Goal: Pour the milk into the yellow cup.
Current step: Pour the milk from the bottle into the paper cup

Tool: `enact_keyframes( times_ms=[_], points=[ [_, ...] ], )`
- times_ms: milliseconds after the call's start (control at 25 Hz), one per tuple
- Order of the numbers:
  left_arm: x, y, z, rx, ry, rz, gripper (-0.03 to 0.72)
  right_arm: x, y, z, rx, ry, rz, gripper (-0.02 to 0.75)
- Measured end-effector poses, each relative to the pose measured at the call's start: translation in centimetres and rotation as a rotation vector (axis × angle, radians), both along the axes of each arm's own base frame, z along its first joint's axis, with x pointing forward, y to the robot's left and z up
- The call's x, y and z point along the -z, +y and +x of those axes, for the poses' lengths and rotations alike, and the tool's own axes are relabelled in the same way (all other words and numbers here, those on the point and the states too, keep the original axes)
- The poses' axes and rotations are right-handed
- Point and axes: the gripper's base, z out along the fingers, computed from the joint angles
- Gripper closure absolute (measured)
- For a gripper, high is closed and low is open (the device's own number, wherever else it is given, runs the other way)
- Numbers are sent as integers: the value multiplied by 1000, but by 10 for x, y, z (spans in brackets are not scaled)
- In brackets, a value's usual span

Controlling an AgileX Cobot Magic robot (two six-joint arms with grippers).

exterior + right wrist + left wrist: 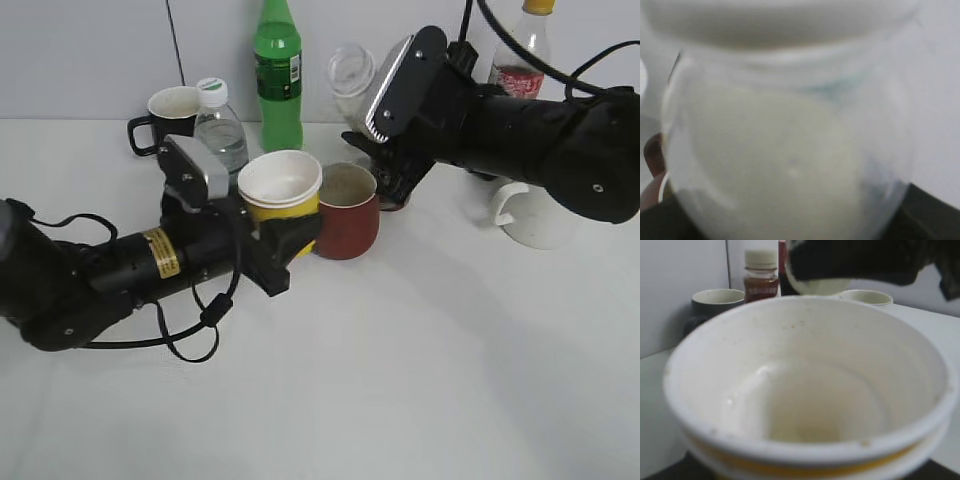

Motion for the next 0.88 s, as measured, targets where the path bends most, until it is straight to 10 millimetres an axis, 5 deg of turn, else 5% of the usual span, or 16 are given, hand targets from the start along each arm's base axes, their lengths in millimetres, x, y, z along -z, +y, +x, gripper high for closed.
enact_keyframes(
  times_ms=[280, 880],
  points=[
    [-4, -21, -6, 86, -15, 5, 310, 1, 0, 0, -73, -156, -195, 287],
    [-4, -24, -8, 119, -19, 19, 310, 1, 0, 0, -170, -389, -468, 287]
  ],
)
